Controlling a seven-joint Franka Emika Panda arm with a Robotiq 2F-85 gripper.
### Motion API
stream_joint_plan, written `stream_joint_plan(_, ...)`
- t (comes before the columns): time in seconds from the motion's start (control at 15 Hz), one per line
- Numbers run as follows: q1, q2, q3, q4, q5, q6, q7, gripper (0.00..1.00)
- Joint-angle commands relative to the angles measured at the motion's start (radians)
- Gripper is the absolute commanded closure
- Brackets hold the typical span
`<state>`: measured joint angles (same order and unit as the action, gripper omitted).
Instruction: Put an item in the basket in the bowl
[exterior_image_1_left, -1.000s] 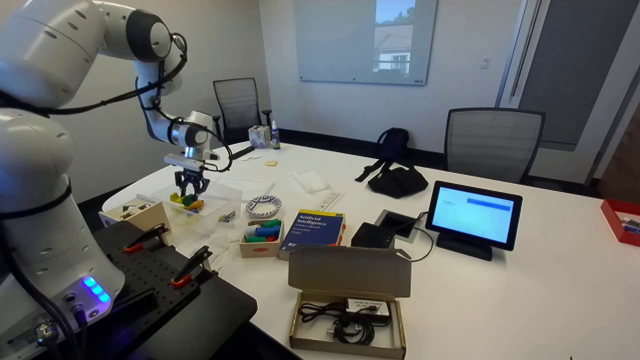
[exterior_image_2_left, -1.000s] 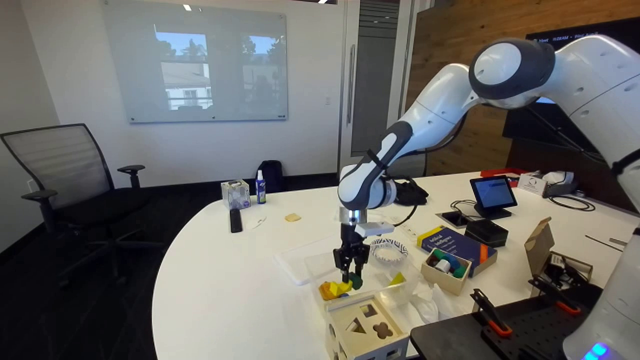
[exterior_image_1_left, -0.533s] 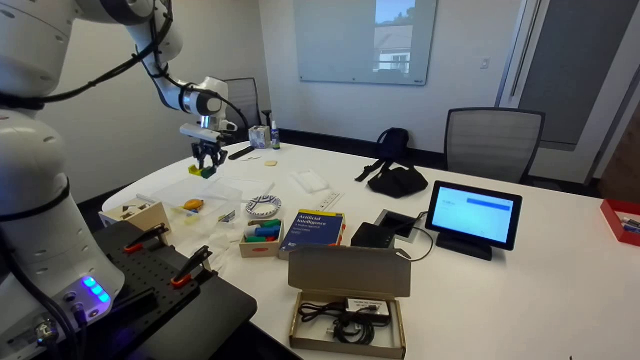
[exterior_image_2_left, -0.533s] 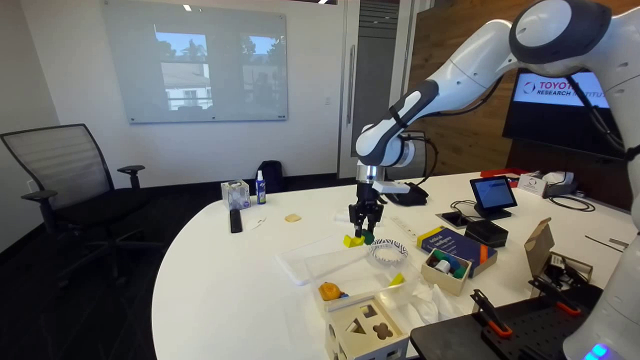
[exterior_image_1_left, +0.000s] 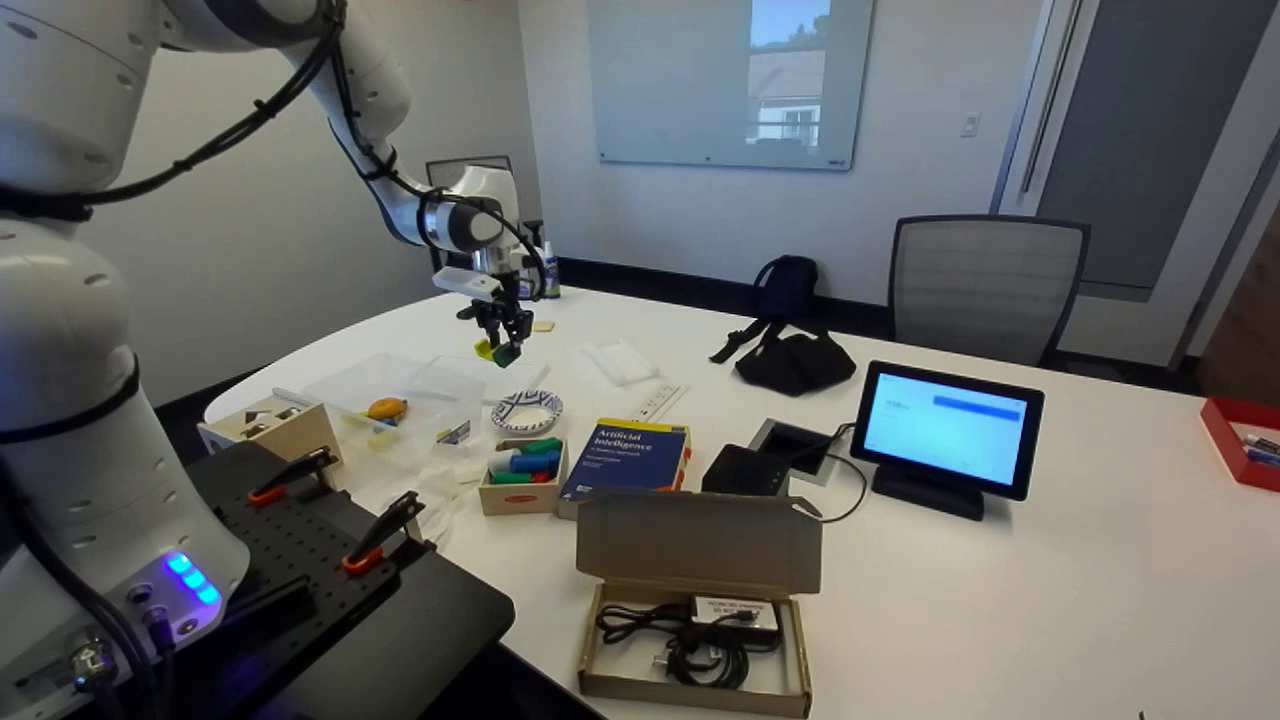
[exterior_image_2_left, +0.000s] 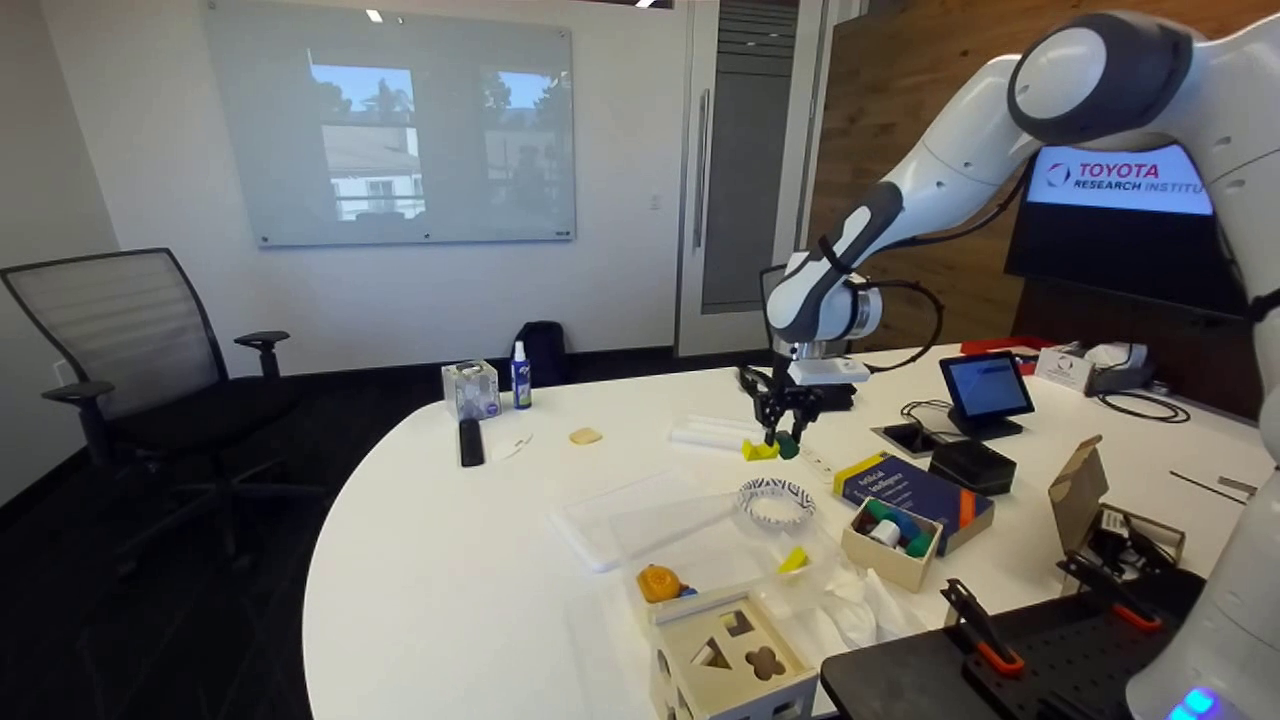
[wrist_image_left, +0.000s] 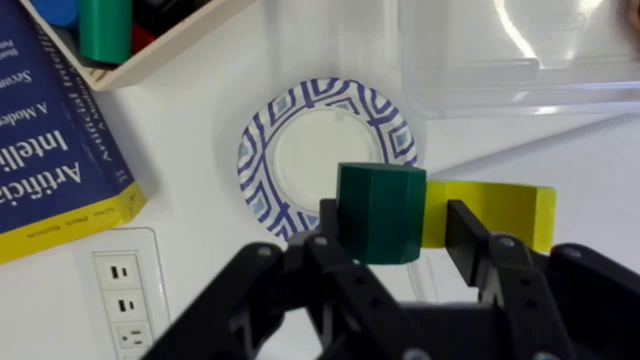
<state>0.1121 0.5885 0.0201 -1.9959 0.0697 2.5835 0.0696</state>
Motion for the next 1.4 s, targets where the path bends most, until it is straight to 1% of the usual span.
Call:
stream_joint_plan(0.0, 0.025, 0.135, -0.040, 0.082, -0.022, 0.034, 0.104, 0.70)
stream_joint_plan(0.13, 0.041, 0.203, -0.061, 0.130, -0.030, 0.035, 0.143, 0.70)
stream_joint_plan(0.33, 0.071, 0.273, -0.102, 0.189, -0.048, 0.030, 0.204, 0.70)
stream_joint_plan(0.47, 0.073, 0.310, -0.107, 0.220, -0.029, 0.040, 0.235, 0.70)
stream_joint_plan(0.53, 0.074, 0.318, -0.107, 0.229, -0.021, 0.034, 0.252, 0.20)
stream_joint_plan(0.6, 0.066, 0.321, -0.097, 0.236, -0.016, 0.023, 0.252, 0.18)
stream_joint_plan(0.67, 0.057, 0.316, -0.087, 0.235, -0.010, 0.012, 0.246, 0.12)
stream_joint_plan(0.8, 0.040, 0.275, -0.058, 0.221, -0.008, -0.084, 0.204, 0.01)
stream_joint_plan(0.87, 0.038, 0.245, -0.046, 0.194, -0.014, -0.090, 0.182, 0.00)
stream_joint_plan(1.13, 0.077, 0.087, -0.033, 0.079, -0.068, -0.124, 0.137, 0.00)
stream_joint_plan(1.33, 0.092, -0.029, -0.019, -0.007, -0.104, -0.106, 0.125, 0.00)
